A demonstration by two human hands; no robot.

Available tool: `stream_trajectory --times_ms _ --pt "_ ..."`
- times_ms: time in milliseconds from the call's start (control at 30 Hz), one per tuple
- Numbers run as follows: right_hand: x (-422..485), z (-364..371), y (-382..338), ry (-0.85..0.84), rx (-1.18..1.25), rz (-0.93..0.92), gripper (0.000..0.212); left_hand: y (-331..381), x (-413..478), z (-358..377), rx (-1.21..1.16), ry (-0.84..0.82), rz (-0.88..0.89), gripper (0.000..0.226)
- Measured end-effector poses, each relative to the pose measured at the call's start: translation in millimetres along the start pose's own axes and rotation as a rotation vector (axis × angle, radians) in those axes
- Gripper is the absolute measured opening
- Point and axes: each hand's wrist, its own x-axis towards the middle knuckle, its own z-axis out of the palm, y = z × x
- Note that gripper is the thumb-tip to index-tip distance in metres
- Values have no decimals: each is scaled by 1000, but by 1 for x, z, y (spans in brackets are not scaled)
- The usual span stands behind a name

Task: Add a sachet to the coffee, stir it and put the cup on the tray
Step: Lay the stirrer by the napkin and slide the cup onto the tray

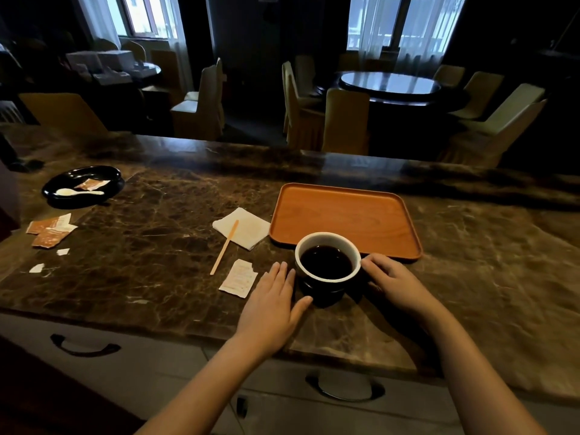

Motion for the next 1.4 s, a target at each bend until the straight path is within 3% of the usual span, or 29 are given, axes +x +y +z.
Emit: stream_trajectory --times_ms 167,433,633,933,1400 --pt "9 -4 5 -18 -17 -75 25 -3 1 6 87 4 11 73" --pt "19 -10 3 -17 163 -114 24 -3 0 7 85 47 7 94" --pt "46 -33 -5 36 210 -154 27 -2 -1 7 80 53 -8 90" --pt "79 -50 5 136 66 -86 30 -5 1 9 52 57 -8 89" --pt "108 -47 19 58 183 1 29 -7 0 12 46 73 -5 79"
